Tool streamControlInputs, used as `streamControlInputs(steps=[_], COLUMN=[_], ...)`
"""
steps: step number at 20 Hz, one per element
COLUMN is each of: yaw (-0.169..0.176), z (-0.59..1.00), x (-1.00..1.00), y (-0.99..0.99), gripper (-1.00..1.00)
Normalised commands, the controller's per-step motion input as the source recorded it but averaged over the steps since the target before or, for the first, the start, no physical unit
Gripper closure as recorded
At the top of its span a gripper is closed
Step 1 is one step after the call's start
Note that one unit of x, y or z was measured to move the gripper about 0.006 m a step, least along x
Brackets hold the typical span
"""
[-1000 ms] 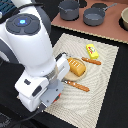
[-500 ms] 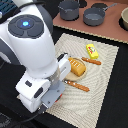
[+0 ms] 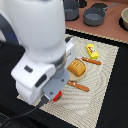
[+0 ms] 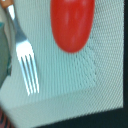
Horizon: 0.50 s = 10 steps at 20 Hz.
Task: Interact with the objects in diverse but meaningful ways.
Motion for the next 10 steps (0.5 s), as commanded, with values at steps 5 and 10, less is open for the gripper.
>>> streamControlInputs(steps=[5,10], yaw=[0.070,0.072], z=[0.00,-0.06], x=[-0.64,-0.71], y=[0.64,0.62], gripper=[-1.00,-1.00])
